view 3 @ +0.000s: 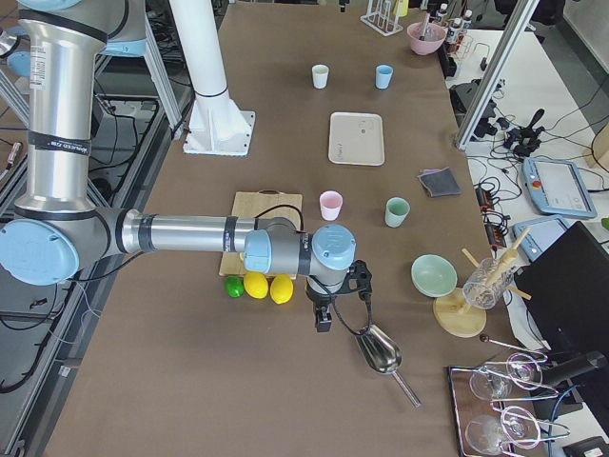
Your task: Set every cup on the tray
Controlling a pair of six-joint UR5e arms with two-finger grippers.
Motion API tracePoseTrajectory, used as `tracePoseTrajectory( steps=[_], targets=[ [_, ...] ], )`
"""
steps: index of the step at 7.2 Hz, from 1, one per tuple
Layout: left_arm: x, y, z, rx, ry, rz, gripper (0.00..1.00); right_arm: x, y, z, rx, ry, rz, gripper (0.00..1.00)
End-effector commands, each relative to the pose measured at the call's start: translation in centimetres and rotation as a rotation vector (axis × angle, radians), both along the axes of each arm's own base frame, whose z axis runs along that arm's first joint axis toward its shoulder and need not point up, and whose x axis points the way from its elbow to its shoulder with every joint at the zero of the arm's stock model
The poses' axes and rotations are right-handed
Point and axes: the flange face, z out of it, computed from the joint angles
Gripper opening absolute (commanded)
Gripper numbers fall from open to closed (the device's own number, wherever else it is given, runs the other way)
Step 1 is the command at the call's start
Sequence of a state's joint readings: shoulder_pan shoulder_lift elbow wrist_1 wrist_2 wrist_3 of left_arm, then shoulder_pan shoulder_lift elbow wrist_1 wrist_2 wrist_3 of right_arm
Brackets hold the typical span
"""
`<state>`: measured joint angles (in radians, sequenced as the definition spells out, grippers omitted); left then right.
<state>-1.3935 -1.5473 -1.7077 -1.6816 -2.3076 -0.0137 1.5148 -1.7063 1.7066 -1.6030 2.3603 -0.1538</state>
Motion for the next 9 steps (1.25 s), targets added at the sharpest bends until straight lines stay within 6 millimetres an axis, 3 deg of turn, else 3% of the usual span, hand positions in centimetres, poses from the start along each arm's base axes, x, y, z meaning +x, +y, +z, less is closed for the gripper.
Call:
tracePoseTrajectory(
  steps=[1,2,4,6,7,9],
  targets=[
    [0.0,-0.2,-1.1,0.026,-0.004,0.0,0.98,0.1,0.2,-0.4,0.006,-0.005,0.004,1.0],
    [-0.1,-0.2,-1.4,0.032,-0.003,-0.002,0.98,0.1,-0.2,-2.4,0.046,-0.017,0.004,1.0],
    [0.0,0.1,-2.6,0.045,0.011,-0.001,0.98,-0.3,-1.4,-3.8,0.062,-0.056,0.009,1.0],
    [-0.3,0.2,-2.8,0.016,0.093,0.001,0.97,-0.3,-1.4,-3.1,0.052,-0.043,0.007,1.0],
    [-2.1,0.7,-3.9,0.027,0.139,-0.03,0.98,-0.3,-1.4,-3.0,0.048,-0.045,0.008,1.0],
    [-2.1,0.9,-4.4,0.033,0.151,-0.027,0.98,-0.3,-1.5,-2.5,0.038,-0.044,0.009,1.0]
  ],
)
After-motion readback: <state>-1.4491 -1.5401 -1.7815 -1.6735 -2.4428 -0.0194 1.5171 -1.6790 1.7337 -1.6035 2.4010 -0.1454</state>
